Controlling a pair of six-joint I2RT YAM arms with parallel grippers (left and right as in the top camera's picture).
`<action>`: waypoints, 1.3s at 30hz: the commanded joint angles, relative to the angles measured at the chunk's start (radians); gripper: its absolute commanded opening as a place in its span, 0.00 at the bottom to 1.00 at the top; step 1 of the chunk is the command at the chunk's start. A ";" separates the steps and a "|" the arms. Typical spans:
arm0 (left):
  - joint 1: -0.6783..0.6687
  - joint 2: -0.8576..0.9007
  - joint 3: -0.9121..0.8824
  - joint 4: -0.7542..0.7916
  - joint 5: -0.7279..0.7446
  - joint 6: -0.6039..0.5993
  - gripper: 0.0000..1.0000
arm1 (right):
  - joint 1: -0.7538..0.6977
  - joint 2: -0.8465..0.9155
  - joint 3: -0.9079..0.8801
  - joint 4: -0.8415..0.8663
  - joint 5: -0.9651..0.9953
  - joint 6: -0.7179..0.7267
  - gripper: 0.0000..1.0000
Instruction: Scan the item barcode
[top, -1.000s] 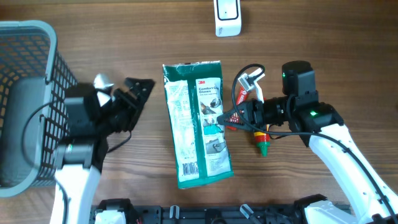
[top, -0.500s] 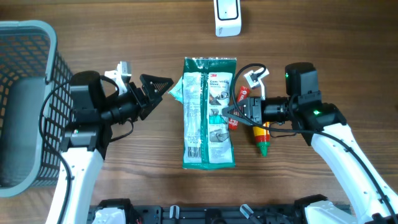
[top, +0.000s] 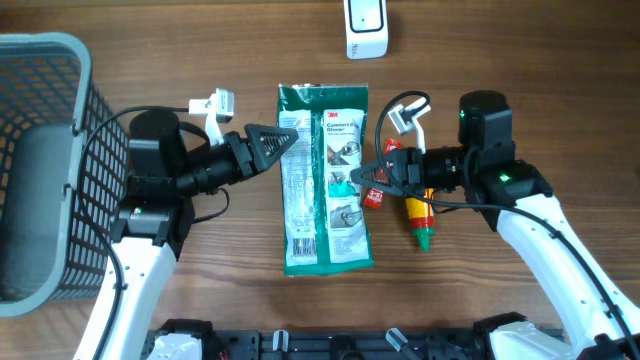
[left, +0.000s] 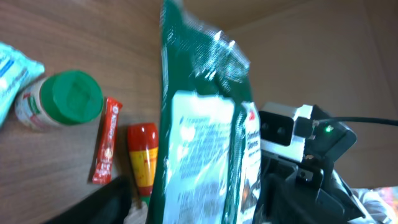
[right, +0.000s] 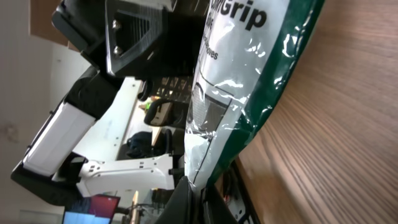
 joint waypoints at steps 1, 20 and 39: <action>-0.005 0.006 -0.002 0.031 0.009 -0.005 0.56 | 0.035 0.010 0.017 -0.001 -0.043 0.005 0.04; -0.017 0.008 -0.002 0.287 0.088 -0.121 0.04 | 0.046 0.010 0.017 -0.048 0.051 -0.106 0.78; 0.029 0.008 -0.002 0.450 0.087 -0.409 0.04 | 0.046 0.207 0.015 0.240 -0.189 -0.365 1.00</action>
